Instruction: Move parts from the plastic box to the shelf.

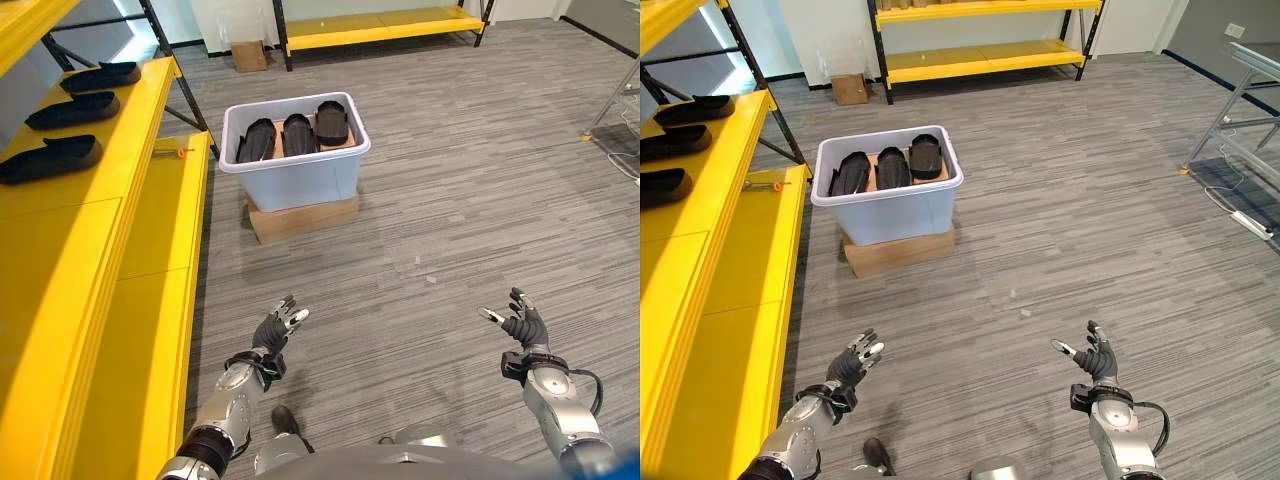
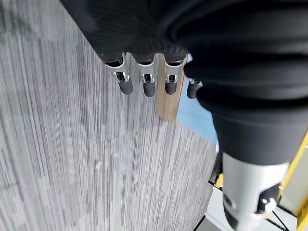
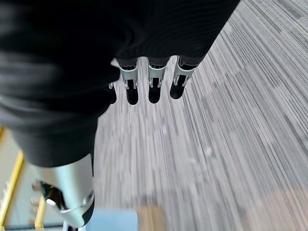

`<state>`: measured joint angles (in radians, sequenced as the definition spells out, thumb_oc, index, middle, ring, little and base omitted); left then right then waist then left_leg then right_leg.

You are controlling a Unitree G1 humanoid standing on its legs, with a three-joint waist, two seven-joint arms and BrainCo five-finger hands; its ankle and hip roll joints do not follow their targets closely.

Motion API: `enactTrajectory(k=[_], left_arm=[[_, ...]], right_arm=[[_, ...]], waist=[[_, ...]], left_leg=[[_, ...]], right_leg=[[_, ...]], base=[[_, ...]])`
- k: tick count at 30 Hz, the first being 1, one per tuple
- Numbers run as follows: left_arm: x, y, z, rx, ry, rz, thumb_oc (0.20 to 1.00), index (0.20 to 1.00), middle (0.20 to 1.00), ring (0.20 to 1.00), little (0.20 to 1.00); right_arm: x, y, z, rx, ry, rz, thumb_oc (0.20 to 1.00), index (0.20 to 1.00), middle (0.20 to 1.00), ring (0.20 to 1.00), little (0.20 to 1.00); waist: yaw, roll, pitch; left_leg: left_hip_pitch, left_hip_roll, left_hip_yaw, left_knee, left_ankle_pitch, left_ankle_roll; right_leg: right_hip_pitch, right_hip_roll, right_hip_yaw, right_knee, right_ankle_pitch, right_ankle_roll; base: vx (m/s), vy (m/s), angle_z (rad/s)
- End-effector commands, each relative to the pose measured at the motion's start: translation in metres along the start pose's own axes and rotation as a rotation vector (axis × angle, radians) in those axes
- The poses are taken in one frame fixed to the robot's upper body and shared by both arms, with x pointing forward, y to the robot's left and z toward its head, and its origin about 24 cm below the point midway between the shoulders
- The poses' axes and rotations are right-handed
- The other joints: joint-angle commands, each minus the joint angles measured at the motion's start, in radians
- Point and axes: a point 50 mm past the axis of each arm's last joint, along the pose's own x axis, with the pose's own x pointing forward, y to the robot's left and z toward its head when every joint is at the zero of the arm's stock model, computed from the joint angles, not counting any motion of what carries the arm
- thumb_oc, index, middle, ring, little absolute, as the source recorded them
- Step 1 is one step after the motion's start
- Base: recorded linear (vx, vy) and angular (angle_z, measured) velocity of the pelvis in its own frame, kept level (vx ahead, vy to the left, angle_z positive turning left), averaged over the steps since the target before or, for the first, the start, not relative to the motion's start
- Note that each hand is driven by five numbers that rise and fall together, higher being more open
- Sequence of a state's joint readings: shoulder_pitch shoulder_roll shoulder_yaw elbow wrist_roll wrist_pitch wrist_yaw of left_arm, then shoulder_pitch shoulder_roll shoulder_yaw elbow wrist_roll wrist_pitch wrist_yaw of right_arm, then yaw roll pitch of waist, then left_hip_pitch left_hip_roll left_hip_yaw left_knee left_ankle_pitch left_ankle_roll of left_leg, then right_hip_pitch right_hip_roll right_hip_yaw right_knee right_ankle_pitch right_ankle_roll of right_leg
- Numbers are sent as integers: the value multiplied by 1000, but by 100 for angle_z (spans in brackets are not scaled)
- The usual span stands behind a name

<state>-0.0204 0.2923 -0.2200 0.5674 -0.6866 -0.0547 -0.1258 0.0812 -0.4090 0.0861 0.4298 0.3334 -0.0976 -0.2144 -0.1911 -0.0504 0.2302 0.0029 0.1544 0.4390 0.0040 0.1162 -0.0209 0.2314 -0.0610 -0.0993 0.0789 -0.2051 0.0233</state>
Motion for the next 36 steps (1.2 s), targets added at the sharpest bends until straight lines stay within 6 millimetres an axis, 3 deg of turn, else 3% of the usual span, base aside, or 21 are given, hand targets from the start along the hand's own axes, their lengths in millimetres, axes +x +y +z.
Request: enactTrajectory(k=[1, 5, 8, 10, 11, 14, 16, 17, 18, 19, 21, 22, 24, 26, 29, 33, 36], left_arm=[[0, -4, 19, 27, -99, -33, 1000, 1000, 1000, 1000, 1000], [3, -7, 22, 69, -96, -42, 1000, 1000, 1000, 1000, 1000], [4, -9, 23, 99, -96, -42, 1000, 1000, 1000, 1000, 1000], [6, -12, 23, 106, -88, -50, 1000, 1000, 1000, 1000, 1000], [6, -12, 22, 105, -85, -50, 1000, 1000, 1000, 1000, 1000], [3, -13, 18, 103, -73, -61, 1000, 1000, 1000, 1000, 1000], [3, -13, 17, 103, -72, -60, 1000, 1000, 1000, 1000, 1000], [3, -14, 17, 101, -69, -60, 1000, 1000, 1000, 1000, 1000], [3, -14, 18, 98, -69, -61, 1000, 1000, 1000, 1000, 1000], [4, -15, 21, 92, -68, -74, 1000, 1000, 1000, 1000, 1000], [4, -18, 21, 112, -62, -93, 1000, 1000, 1000, 1000, 1000], [5, -21, 20, 124, -56, -107, 1000, 1000, 1000, 1000, 1000], [4, -24, 16, 144, -44, -130, 1000, 1000, 1000, 1000, 1000], [0, -26, 10, 164, -28, -155, 1000, 1000, 1000, 1000, 1000], [-4, -26, 6, 175, -6, -178, 1000, 1000, 1000, 1000, 1000], [-9, -18, 2, 148, 8, -152, 1000, 1000, 1000, 1000, 1000], [-12, -17, 0, 117, 3, -155, 1000, 1000, 1000, 1000, 1000]], right_arm=[[3, -8, 33, -20, -155, 10, 1000, 1000, 1000, 1000, 1000], [5, 6, 40, 23, -181, 51, 1000, 1000, 1000, 1000, 1000], [5, 17, 45, 40, -198, 89, 1000, 1000, 1000, 1000, 1000], [3, 31, 47, 55, -203, 120, 1000, 1000, 1000, 1000, 1000], [3, 33, 47, 47, -207, 125, 1000, 1000, 1000, 1000, 1000], [6, 42, 56, 17, -230, 148, 1000, 1000, 1000, 1000, 1000], [8, 43, 58, 14, -233, 144, 1000, 1000, 1000, 1000, 1000], [9, 43, 61, 12, -247, 106, 1000, 1000, 1000, 1000, 1000], [8, 41, 63, 6, -263, 95, 1000, 1000, 1000, 1000, 1000], [7, 40, 65, 3, -278, 82, 1000, 1000, 1000, 1000, 1000], [6, 38, 64, 9, -275, 62, 1000, 1000, 1000, 1000, 1000], [5, 37, 64, 18, -270, 50, 1000, 1000, 1000, 1000, 1000], [3, 34, 61, 18, -260, 17, 1000, 1000, 1000, 1000, 1000], [1, 29, 57, 8, -255, -52, 1000, 1000, 1000, 1000, 1000], [0, 19, 51, 9, -236, -135, 1000, 1000, 1000, 1000, 1000], [2, 10, 47, -17, -211, -168, 1000, 1000, 1000, 1000, 1000], [5, 5, 46, -46, -198, -187, 1000, 1000, 1000, 1000, 1000]], waist=[[41, 31, -34], [52, 26, -57], [57, 25, -68], [62, 30, -75], [64, 31, -77], [102, 53, -68], [101, 60, -62], [91, 64, -45], [86, 58, -37], [78, 44, -23], [66, 29, -14], [58, 17, -9], [47, 18, -3], [48, 16, 9], [55, -1, -9], [57, 2, -31], [57, 6, -42]], left_leg=[[-49, 44, -35, 114, -86, -18], [-30, -16, -31, 96, -119, 28], [-15, -60, -30, 67, -142, 63], [21, -118, -27, 19, -164, 107], [27, -126, -24, 12, -165, 113], [77, -161, -6, -16, -190, 151], [93, -159, -9, -24, -192, 150], [128, -147, -23, -40, -181, 128], [146, -143, -31, -45, -182, 112], [167, -134, -44, -48, -193, 91], [180, -137, -66, -47, -215, 81], [174, -137, -73, -42, -215, 80], [193, -127, -98, -43, -242, 73], [213, -105, -86, -34, -260, 60], [200, -87, -85, 12, -270, 44], [197, -58, -81, 51, -259, 30], [207, -31, -65, 81, -267, 20]], right_leg=[[-72, -32, -99, 135, -11, 18], [-79, -48, -96, 202, -19, 50], [-120, -58, -97, 307, 14, 78], [-186, -64, -112, 504, 58, 103], [-193, -69, -119, 541, 72, 109], [-279, -172, -182, 817, 188, 128], [-319, -164, -172, 828, 189, 127], [-374, -136, -183, 716, 161, 116], [-380, -144, -194, 571, 175, 113], [-376, -160, -199, 341, 240, 124], [-377, -170, -160, 162, 333, 154], [-394, -183, -126, 88, 401, 157], [-417, -207, -74, 35, 442, 186], [-412, -241, -75, -2, 470, 209], [-327, -235, -99, -50, 462, 208], [-301, -182, -121, 0, 332, 164], [-289, -154, -135, 35, 268, 132]], base=[[304, 302, 0], [227, 244, 8], [128, 223, -2], [144, 326, -14], [141, 358, 12], [119, 295, 3], [80, 21, -17], [125, -153, -35], [220, -303, -27], [198, -288, -2], [178, -288, 15], [142, -273, 19], [215, -247, 55], [256, -324, 71], [291, -498, 45], [197, -334, 7], [245, -319, -36]])
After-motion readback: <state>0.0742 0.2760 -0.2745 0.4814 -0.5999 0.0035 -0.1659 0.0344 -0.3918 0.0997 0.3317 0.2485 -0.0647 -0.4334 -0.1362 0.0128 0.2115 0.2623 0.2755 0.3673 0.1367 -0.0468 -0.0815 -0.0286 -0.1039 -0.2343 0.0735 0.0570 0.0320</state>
